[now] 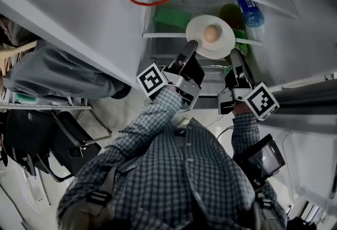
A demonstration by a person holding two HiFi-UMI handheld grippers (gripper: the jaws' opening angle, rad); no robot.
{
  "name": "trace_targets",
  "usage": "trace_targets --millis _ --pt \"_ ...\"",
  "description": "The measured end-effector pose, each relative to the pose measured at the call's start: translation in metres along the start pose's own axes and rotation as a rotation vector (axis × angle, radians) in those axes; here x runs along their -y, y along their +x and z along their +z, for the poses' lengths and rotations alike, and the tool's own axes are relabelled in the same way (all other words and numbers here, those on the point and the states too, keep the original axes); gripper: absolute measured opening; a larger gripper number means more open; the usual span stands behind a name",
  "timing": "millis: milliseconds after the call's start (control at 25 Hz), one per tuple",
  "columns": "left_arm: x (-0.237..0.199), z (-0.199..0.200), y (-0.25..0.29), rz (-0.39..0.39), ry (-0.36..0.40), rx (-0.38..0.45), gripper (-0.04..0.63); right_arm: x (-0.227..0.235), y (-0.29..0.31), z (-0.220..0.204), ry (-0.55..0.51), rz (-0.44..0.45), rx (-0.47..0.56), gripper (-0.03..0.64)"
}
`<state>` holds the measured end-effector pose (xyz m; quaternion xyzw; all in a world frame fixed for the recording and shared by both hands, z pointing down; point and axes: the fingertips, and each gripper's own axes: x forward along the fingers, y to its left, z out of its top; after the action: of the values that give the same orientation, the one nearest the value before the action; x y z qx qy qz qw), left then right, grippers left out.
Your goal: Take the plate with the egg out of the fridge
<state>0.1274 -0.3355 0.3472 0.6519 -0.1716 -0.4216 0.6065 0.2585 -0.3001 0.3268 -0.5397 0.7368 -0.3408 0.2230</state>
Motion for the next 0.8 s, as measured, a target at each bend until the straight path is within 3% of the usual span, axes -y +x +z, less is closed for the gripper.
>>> trace_targets --millis 80,280,480,800 --pt "0.0 0.0 -0.001 0.0 -0.001 -0.002 0.077 0.01 0.001 0.0 0.108 -0.006 0.011 0.069" --pt "0.002 -0.001 -0.002 -0.003 -0.002 -0.008 0.075 0.014 0.009 -0.008 0.236 0.036 0.007 0.069" --pt "0.003 -0.004 -0.003 -0.006 0.003 -0.028 0.075 0.009 0.011 -0.008 0.319 0.119 0.017 0.069" --pt "0.004 -0.01 -0.005 -0.01 -0.002 -0.05 0.075 0.011 0.005 -0.006 0.335 0.113 0.025 0.067"
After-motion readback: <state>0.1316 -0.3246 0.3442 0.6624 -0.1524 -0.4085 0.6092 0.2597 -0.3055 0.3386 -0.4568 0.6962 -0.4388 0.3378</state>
